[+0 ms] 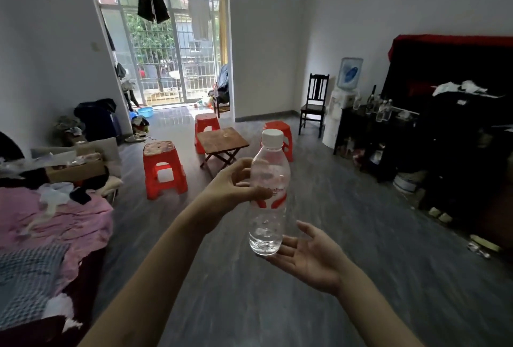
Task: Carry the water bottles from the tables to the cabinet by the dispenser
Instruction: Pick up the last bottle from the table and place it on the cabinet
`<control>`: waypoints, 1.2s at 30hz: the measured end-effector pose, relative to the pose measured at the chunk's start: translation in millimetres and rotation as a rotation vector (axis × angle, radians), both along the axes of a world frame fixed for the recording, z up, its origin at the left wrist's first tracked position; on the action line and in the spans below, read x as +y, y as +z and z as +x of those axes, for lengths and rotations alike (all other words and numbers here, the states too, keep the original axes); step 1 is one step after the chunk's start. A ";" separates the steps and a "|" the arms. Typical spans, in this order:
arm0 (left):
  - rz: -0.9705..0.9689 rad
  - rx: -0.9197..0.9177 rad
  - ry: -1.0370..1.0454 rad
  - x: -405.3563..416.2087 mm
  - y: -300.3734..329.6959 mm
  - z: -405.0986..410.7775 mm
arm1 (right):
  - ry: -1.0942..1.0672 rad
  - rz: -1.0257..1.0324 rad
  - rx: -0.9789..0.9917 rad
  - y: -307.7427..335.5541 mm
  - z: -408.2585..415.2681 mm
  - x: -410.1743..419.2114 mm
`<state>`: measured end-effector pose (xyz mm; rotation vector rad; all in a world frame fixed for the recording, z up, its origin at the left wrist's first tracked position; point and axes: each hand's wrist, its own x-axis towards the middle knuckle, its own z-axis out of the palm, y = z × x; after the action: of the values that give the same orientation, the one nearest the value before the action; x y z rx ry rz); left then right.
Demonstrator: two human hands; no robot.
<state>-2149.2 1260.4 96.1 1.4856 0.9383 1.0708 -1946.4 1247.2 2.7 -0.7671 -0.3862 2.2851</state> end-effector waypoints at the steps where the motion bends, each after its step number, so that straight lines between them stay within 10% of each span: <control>1: 0.003 0.010 -0.022 21.7 2.3 7.3 | -0.013 0.004 0.006 0.7 6.5 18.4; 36: -0.040 0.071 -0.389 691.5 3.6 165.9 | -0.354 0.001 -0.122 3.2 161.2 611.7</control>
<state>-1983.3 1951.9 99.7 1.5999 0.6758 0.7160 -1785.2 1858.9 6.0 -0.8993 -0.2810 1.9138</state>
